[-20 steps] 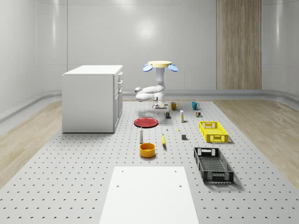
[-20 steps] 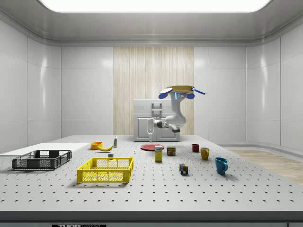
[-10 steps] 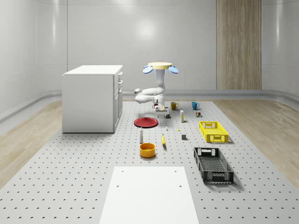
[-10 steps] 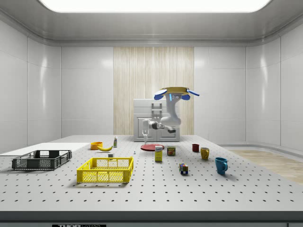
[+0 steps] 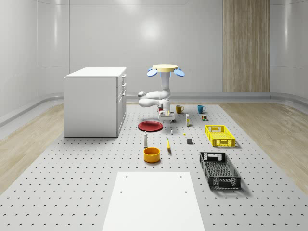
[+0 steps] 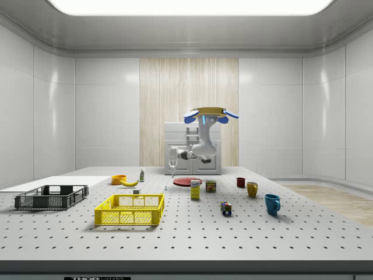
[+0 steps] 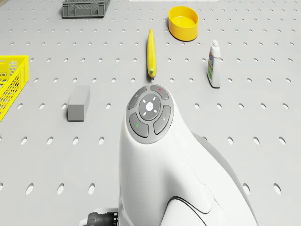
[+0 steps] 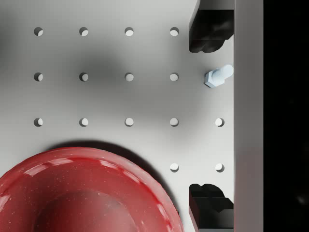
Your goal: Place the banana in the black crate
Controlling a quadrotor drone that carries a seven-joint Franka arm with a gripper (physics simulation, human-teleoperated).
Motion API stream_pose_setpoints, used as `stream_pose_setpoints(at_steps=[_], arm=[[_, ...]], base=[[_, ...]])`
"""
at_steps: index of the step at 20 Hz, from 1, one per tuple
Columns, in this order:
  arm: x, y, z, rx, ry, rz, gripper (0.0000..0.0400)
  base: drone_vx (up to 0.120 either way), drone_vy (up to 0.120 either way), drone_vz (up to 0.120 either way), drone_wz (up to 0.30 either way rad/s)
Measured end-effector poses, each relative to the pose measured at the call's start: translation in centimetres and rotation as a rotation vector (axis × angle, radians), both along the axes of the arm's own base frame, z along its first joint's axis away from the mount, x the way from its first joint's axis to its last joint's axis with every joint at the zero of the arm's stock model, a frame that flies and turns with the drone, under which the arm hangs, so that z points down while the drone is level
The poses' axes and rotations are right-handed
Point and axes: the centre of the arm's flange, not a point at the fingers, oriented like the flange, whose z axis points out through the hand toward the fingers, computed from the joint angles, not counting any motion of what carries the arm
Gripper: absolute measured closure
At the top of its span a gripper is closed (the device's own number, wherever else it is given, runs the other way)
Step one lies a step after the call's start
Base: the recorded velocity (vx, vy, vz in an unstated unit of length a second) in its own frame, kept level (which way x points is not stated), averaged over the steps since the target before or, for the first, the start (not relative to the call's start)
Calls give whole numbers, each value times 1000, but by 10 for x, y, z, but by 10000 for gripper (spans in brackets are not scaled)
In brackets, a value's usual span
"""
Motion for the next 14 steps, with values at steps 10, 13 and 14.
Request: stream_pose_setpoints(at_steps=[10, 13, 14], arm=[[0, 0, 0, 0, 0, 0, 0], [0, 0, 0, 0, 0, 0, 0], [0, 0, 0, 0, 0, 0, 0]], base=[[120, 0, 0, 0], [120, 0, 0, 0], [120, 0, 0, 0]])
